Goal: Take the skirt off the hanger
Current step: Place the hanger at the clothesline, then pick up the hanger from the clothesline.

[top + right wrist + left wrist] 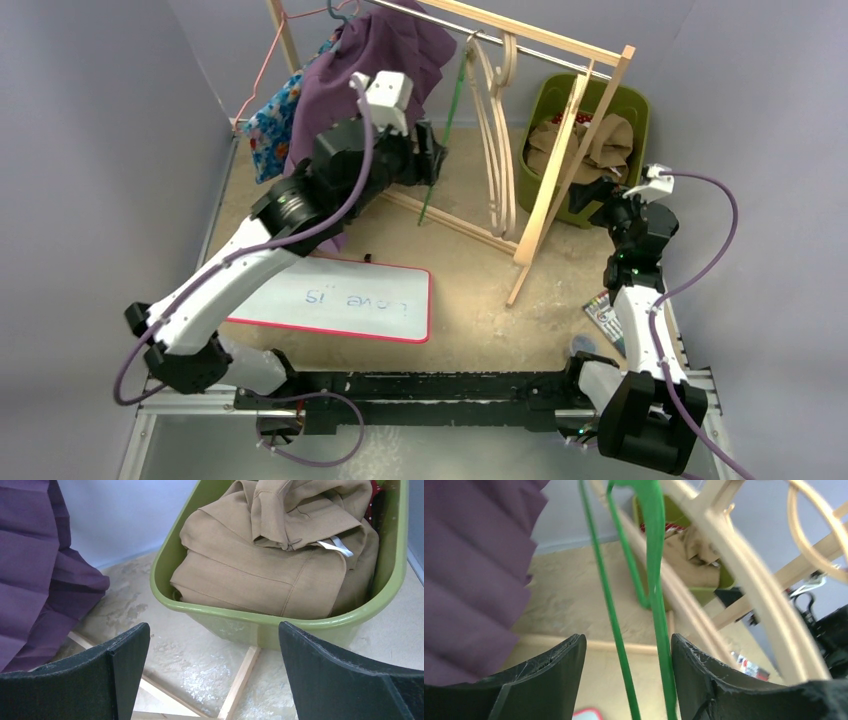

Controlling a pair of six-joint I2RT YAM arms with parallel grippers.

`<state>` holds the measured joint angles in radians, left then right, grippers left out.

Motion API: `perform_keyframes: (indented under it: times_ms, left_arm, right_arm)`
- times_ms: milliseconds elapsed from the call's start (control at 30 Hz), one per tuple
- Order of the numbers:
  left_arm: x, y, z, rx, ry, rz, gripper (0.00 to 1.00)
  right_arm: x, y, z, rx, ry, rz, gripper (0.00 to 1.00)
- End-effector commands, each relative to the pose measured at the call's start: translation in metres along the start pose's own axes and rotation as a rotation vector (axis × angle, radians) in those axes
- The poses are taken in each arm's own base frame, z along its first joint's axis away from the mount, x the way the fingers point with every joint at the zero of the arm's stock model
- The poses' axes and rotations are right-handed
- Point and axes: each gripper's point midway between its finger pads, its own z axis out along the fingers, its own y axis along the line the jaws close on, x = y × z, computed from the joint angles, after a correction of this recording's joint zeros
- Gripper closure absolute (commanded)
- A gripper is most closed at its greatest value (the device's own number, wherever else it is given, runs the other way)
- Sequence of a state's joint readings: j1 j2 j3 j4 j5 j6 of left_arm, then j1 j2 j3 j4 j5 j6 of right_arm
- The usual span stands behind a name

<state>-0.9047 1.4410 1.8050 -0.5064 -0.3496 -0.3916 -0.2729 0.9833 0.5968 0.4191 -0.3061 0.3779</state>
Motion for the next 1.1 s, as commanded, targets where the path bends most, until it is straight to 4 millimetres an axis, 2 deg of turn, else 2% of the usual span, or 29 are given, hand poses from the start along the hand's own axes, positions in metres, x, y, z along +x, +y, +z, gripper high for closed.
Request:
perform_keyframes:
  times_ms: [0,167,367,433,500,633,733,833,933,1067]
  left_arm:
    - [0.026,0.046,-0.045,-0.140,0.099,0.059,0.37]
    - [0.037,0.075,-0.072,-0.225,0.116,0.062,0.29]
    - [0.037,0.107,-0.079,-0.274,0.124,0.007,0.24]
    - [0.032,0.120,-0.079,-0.266,0.112,-0.042,0.23]
    - [0.026,0.124,-0.078,-0.246,0.102,-0.068,0.22]
    - [-0.002,0.117,-0.070,-0.193,0.062,-0.083,0.22]
    - [-0.034,0.125,-0.061,-0.223,-0.002,-0.114,0.21]
    - [-0.071,0.132,-0.051,-0.235,-0.104,-0.158,0.21]
    - [-0.098,0.143,-0.037,-0.267,-0.182,-0.183,0.21]
    - [-0.134,0.146,-0.024,-0.256,-0.290,-0.204,0.22]
  right_arm:
    - [-0.008,0.009,0.003,-0.049,-0.030,-0.006,0.01]
    - [-0.005,0.010,0.003,-0.056,-0.024,-0.007,0.01]
    - [-0.005,0.011,-0.003,-0.056,-0.031,-0.015,0.01]
    - [-0.006,0.012,-0.007,-0.051,-0.035,-0.019,0.01]
    - [-0.006,0.011,-0.010,-0.043,-0.039,-0.016,0.01]
    - [-0.006,0.009,-0.009,-0.039,-0.048,-0.024,0.01]
    - [-0.001,0.007,-0.007,-0.031,-0.029,-0.012,0.01]
    - [-0.004,0.009,-0.006,-0.042,-0.040,-0.021,0.01]
    - [-0.002,0.007,-0.008,-0.033,-0.039,-0.005,0.01]
    - [-0.008,0.011,-0.010,-0.044,-0.053,-0.028,0.01]
